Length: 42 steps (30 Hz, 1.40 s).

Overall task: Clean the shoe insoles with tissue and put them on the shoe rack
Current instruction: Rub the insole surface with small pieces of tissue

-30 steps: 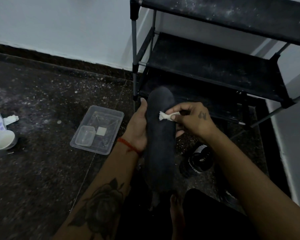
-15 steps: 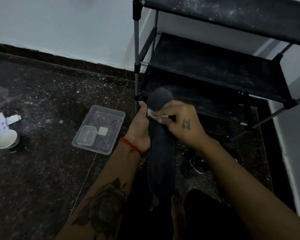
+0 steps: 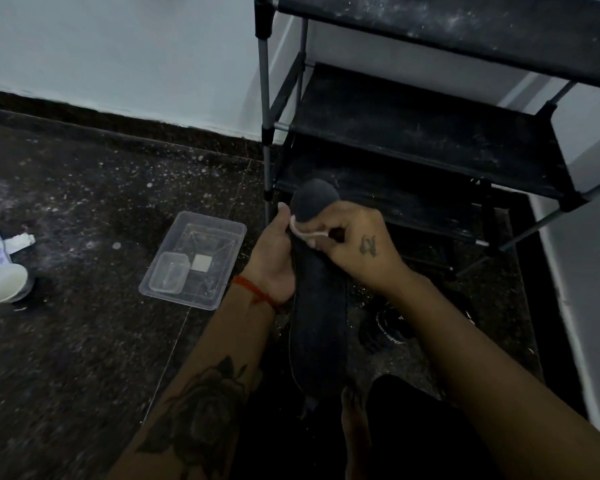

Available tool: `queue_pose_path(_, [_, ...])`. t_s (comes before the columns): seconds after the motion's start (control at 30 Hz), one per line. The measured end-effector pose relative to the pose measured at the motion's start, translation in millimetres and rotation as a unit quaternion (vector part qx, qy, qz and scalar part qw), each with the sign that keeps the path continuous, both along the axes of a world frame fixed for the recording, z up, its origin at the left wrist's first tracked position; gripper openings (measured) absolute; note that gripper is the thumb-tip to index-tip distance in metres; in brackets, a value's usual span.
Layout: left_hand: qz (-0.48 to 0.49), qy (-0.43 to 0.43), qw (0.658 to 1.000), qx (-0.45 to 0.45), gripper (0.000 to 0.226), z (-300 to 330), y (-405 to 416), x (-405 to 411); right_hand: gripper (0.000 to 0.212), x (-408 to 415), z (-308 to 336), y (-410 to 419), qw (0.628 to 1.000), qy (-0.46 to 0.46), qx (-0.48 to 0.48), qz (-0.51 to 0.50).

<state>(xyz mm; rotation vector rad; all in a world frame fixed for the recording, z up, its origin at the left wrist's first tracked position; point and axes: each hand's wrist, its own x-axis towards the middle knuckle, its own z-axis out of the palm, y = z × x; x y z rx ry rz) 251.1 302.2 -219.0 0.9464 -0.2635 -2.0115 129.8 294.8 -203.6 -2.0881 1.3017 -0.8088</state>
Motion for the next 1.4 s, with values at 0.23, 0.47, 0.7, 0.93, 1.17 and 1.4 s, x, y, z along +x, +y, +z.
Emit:
queue_pose_path(0.23, [-0.025,0.016,1.000,0.004,0.066,6.8,2.2,-1.2,0.024,-22.3,-1.8,-7.6,0.987,0.045,-0.011,-0.155])
queue_pose_path(0.47, [-0.042,-0.012,0.999,-0.002,0.067,5.7,3.0,0.8,0.026,2.8,-5.3,-4.6,0.992,-0.027,-0.017,-0.119])
queue_pose_path(0.7, [-0.057,0.021,0.998,0.013,0.074,8.5,2.0,1.2,0.028,-23.3,1.5,-6.8,0.994,-0.033,0.073,-0.079])
queue_pose_path(0.93, [-0.069,0.007,0.998,-0.011,0.064,6.3,5.1,-1.6,0.020,4.2,-3.1,-8.4,0.984,-0.055,-0.020,-0.171])
queue_pose_path(1.17, [-0.056,0.014,0.998,-0.009,0.069,4.9,1.0,4.4,0.020,-19.9,-0.3,-10.0,0.998,0.007,0.037,-0.046])
queue_pose_path(1.4, [-0.067,0.017,0.998,-0.008,0.064,9.0,4.9,-1.4,0.019,-11.9,-7.9,-19.2,0.972,-0.033,-0.018,-0.233])
